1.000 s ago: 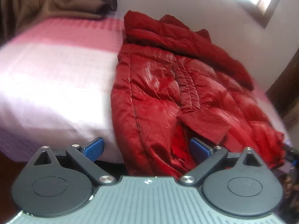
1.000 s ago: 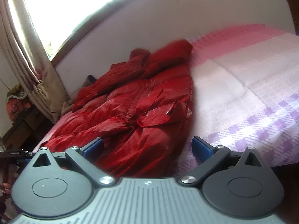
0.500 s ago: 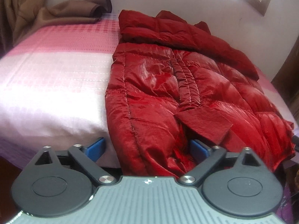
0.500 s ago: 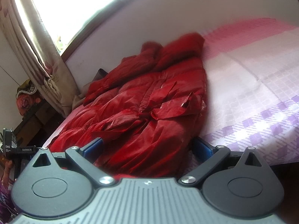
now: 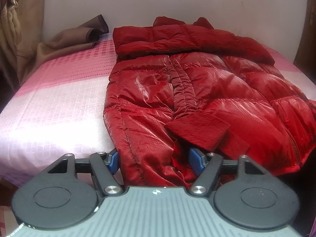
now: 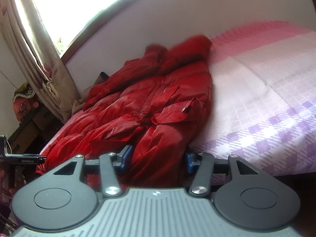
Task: Fold large clothes
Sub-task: 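Grasp the jacket hem with the left gripper while the right gripper grasps it too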
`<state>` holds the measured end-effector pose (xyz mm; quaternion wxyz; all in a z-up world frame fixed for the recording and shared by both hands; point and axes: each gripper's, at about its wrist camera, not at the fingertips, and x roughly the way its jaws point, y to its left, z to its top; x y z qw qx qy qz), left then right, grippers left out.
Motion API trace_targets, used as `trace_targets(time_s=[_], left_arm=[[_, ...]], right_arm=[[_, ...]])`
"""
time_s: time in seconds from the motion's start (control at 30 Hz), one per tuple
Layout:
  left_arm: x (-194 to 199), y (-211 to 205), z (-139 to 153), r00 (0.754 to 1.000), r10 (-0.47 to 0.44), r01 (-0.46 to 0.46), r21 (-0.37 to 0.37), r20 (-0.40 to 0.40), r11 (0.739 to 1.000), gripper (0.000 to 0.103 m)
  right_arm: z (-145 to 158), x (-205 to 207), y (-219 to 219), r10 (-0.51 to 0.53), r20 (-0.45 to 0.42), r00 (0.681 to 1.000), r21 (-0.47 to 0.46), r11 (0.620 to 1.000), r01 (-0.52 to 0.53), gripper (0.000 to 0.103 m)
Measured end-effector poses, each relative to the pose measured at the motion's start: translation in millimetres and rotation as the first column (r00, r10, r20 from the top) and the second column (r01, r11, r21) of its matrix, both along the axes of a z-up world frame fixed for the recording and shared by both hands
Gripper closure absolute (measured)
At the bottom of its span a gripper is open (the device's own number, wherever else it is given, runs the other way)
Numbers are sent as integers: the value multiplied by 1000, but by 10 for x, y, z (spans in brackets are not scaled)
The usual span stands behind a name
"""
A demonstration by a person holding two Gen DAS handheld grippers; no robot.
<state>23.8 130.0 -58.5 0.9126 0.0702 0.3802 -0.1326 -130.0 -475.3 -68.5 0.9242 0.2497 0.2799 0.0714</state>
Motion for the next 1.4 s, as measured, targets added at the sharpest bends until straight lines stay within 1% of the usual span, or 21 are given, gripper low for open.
trace_targets(time_s=[0.13, 0.27, 0.37, 0.43, 0.47, 0.53, 0.6, 0.67, 0.73, 0.83, 0.87, 0.9, 0.97, 1.0, 1.13, 1.17, 1.23, 1.3, 1.33, 1.37, 1.4], left_arm=[[9, 14, -6, 1000, 4, -4, -5, -4, 1000, 30], [21, 12, -11, 1000, 6, -6, -14, -8, 1000, 29], [40, 19, -25, 1000, 10, -10, -17, -10, 1000, 27], [36, 20, -31, 1000, 13, -14, -15, -8, 1000, 27], [31, 16, -32, 1000, 12, -12, -15, -5, 1000, 31], [5, -5, -27, 1000, 0, 0, -6, 7, 1000, 37], [-11, -11, -14, 1000, -7, 7, -5, 13, 1000, 45], [-8, 39, 2, 1000, -8, 8, -38, -1, 999, 47], [11, 134, 12, 1000, -10, 8, -85, -19, 996, 46], [68, 363, -19, 997, 1, -16, -191, -76, 981, 33], [77, 427, -34, 996, 8, -26, -212, -86, 977, 26], [78, 475, -49, 996, 13, -33, -222, -89, 974, 20], [90, 537, -83, 994, 10, -37, -245, -109, 969, 14], [100, 554, -100, 993, 2, -35, -265, -122, 964, 14], [122, 522, -175, 988, -46, -3, -307, -149, 952, 14], [107, 491, -185, 988, -59, 13, -307, -143, 951, 17], [76, 435, -192, 991, -69, 32, -292, -115, 956, 29], [33, 397, -176, 994, -69, 44, -280, -81, 959, 59], [5, 380, -153, 997, -59, 41, -269, -57, 962, 62], [-8, 367, -137, 998, -49, 35, -263, -47, 964, 68], [-8, 362, -129, 998, -41, 28, -265, -45, 964, 72]], right_arm=[[-15, 9, -43, 7, 2, 1000, 53, 999, -7, 37], [12, 29, 6, 24, 0, 1000, 29, 999, -24, 31], [21, 42, 49, 38, -1, 999, 5, 999, -38, 30], [24, 51, 73, 41, 0, 999, -9, 999, -41, 33], [25, 54, 83, 41, 0, 999, -20, 999, -41, 43], [22, 60, 89, 39, -5, 999, -38, 999, -39, 57], [13, 55, 58, 30, -5, 1000, -27, 999, -30, 67], [14, 39, 39, 33, -4, 999, -22, 999, -33, 68], [15, 42, 24, 38, -7, 999, -15, 999, -38, 68], [9, 41, -34, 37, -18, 999, 8, 999, -37, 62], [-4, 38, -67, 41, -22, 999, 33, 999, -41, 54], [-9, 28, -91, 50, -20, 999, 46, 998, -49, 50], [2, -14, -116, 54, -4, 999, 65, 996, -53, 29], [6, -21, -119, 63, -1, 998, 75, 995, -62, 26], [22, -54, -76, 101, -22, 995, 75, 992, -100, 26], [18, -61, -69, 108, -25, 994, 79, 991, -106, 26], [4, -67, -62, 101, -21, 995, 86, 991, -99, 25], [-9, -42, -61, 102, -7, 995, 104, 989, -101, 35], [-17, -18, -56, 106, -10, 994, 101, 989, -104, 60], [-44, 10, -64, 92, -27, 995, 100, 991, -89, 70], [-61, 9, -97, 81, -26, 996, 122, 989, -77, 77]])
